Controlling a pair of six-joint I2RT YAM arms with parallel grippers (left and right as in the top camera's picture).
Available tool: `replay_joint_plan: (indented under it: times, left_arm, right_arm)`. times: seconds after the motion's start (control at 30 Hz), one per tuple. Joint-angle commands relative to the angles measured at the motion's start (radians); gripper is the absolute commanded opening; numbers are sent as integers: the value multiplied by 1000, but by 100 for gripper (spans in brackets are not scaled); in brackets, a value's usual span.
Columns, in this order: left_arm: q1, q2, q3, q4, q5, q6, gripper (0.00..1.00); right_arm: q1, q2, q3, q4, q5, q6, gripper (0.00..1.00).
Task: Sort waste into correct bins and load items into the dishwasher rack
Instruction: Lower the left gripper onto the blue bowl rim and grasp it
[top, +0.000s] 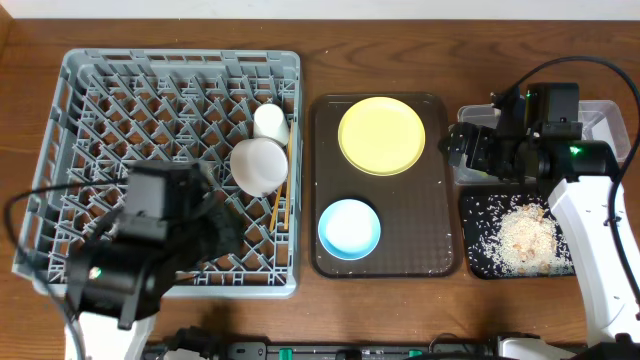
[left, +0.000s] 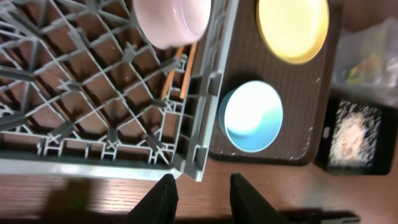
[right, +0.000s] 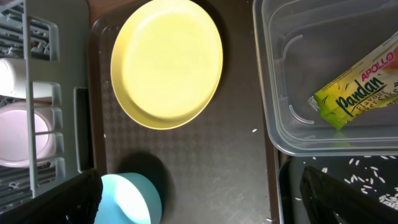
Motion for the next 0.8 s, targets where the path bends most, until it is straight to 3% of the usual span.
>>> replay_joint_plan:
  times: [0.0,0.4,0.77]
  left_arm:
    - [-88,54,-1,8,-88,-63,33]
    - [-445,337,-1,146,-187,-164,37]
    - [-634,594,-1,340,-189,-164,40]
  right_arm:
    - [8,-1,2,0,-6,-12,99]
    - [8,-1,2,0,-7,-12,99]
    - [8,-1,2,0,-6,-12,99]
